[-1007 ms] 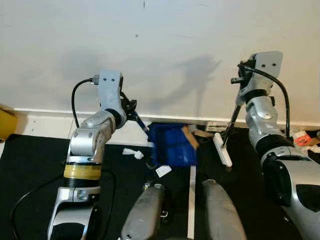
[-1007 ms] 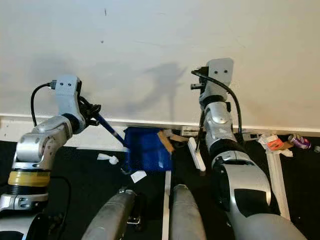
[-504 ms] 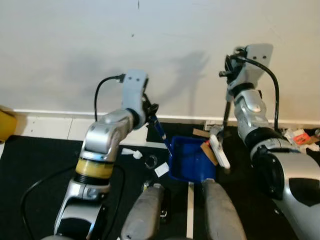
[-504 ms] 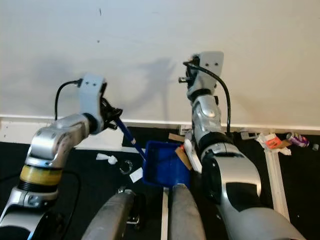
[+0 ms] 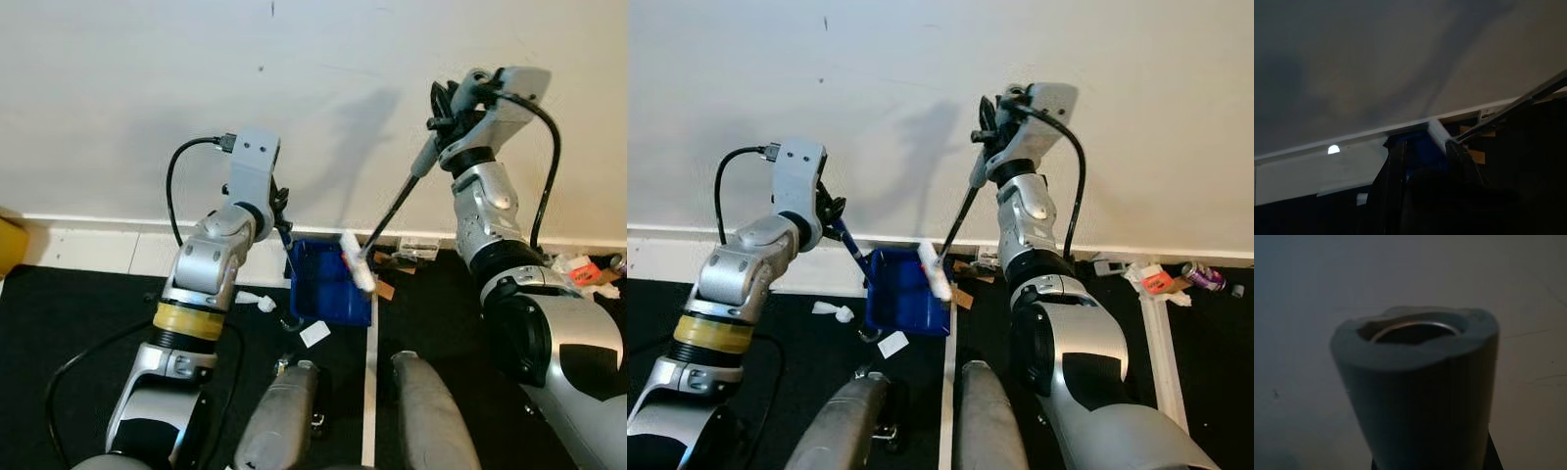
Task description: Sweep floor
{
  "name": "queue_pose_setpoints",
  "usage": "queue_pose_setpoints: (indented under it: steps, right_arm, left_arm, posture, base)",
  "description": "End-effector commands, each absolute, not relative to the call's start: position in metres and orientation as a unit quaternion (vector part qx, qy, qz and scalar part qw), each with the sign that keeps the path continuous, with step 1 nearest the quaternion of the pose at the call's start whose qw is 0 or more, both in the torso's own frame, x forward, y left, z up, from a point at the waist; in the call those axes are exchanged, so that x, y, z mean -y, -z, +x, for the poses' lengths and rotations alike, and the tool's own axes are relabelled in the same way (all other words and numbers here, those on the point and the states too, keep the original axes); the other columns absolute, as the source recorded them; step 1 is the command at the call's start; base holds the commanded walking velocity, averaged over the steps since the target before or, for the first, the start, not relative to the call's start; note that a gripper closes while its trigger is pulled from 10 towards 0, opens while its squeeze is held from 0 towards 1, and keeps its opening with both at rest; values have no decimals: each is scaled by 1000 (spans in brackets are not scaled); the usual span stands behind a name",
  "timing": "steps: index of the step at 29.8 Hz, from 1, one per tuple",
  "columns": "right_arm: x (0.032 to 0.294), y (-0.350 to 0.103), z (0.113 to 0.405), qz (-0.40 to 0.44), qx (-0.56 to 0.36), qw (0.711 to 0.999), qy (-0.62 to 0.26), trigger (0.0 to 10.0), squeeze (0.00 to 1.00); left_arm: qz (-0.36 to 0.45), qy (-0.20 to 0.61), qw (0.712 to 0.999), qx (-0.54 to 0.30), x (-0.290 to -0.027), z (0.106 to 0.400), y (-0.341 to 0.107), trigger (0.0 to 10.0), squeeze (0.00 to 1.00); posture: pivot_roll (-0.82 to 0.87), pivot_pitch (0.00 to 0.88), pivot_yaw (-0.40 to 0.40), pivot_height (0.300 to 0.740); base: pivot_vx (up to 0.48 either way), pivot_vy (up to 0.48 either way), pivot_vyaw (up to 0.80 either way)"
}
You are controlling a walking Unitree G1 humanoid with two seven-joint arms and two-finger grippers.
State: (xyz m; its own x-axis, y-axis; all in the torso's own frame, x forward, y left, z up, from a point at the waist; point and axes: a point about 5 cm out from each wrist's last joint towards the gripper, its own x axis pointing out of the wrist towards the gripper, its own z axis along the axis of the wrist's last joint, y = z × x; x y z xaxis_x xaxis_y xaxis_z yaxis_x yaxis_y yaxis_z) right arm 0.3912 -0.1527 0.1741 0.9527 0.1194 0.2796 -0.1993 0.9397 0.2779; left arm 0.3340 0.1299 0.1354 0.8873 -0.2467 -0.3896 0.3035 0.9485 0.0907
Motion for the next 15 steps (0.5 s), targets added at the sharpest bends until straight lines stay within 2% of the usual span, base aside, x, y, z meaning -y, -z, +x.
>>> queue_pose_setpoints:
  steps: [1,2,4,6,9,11,13,15]
  right_arm:
    - [155,-183,391,159,158,971,-82,10000,0]
    - [156,-186,391,149,165,971,-84,10000,0]
    - [163,-191,389,66,171,978,-101,10000,0]
    - [170,-190,389,22,161,981,-104,10000,0]
    - [182,-190,386,-18,159,982,-106,10000,0]
    - [192,-192,384,-25,163,981,-100,10000,0]
    - [218,-196,379,-41,169,982,-76,10000,0]
    - [226,-196,377,-46,167,982,-69,10000,0]
  left_arm:
    - [91,138,968,-189,-122,335,-129,10000,0]
    - [94,138,968,-189,-121,335,-128,10000,0]
    - [119,136,965,-191,-118,334,-123,10000,0]
    - [134,134,963,-192,-117,334,-121,10000,0]
    - [152,120,963,-189,-121,335,-120,10000,0]
    - [147,106,966,-186,-129,339,-124,10000,0]
    - [95,86,973,-190,-154,347,-137,10000,0]
    - [79,87,975,-191,-161,349,-142,10000,0]
  posture:
    - [56,155,35,740]
    - [56,155,35,740]
    - [48,156,32,740]
    - [48,156,32,740]
    - [43,157,30,740]
    - [40,158,31,740]
    - [43,159,33,740]
    - [44,160,36,740]
  base:
    - [0,0,0]
    - [0,0,0]
    - [0,0,0]
    - [0,0,0]
    - [0,0,0]
    - [0,0,0]
    - [0,0,0]
    - [0,0,0]
